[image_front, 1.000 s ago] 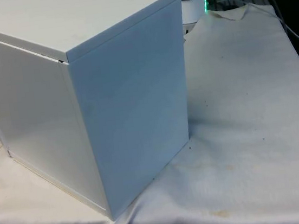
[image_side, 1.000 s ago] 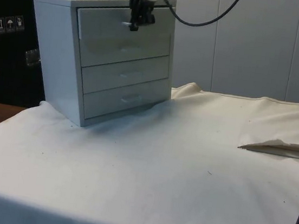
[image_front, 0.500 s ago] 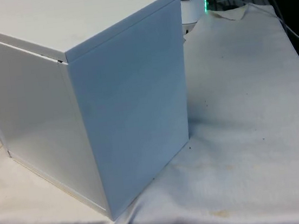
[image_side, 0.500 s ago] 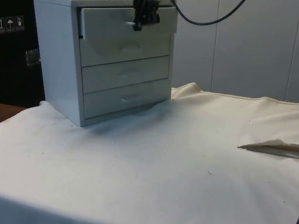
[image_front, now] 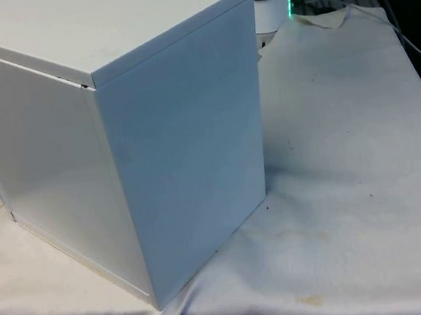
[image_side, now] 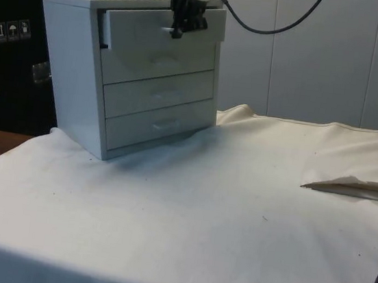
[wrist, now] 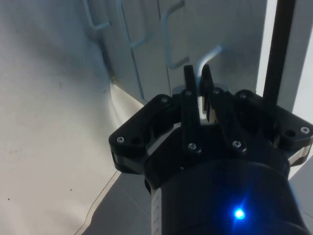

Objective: Open the drawer, then close it.

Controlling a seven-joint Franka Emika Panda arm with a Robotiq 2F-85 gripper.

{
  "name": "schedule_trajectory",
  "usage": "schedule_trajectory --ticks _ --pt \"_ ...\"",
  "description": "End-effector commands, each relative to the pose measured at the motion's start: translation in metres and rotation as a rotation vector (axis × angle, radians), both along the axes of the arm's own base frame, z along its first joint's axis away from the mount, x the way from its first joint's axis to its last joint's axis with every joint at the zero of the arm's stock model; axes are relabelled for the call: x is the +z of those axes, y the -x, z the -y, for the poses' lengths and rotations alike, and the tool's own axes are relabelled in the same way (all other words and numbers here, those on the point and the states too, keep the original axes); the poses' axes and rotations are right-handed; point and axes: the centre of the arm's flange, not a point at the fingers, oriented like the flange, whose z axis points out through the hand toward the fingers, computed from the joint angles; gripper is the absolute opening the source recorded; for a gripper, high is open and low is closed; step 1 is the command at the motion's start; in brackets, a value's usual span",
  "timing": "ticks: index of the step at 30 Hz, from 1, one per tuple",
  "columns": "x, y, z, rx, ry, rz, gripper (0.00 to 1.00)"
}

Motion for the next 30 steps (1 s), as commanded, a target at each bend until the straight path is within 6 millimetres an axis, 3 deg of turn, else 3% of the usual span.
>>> schedule_trajectory --ticks 1,12,21,22,23,29,30 --pt "0.0 0.005 0.004 0.014 0.009 0.0 0.02" --pt "-0.002 0.003 0.0 0.051 0.035 -0.016 0.02" --pt "-0.006 0.013 0.001 0.097 0.076 -0.035 0.02" --pt "-0.003 0.004 -0.002 0.091 0.071 -0.028 0.02" --pt "-0.007 0.013 0.0 0.1 0.079 -0.037 0.02" --pt "-0.009 0.017 0.0 0.109 0.08 -0.038 0.02" --pt "-0.004 0.005 -0.002 0.099 0.077 -0.03 0.02"
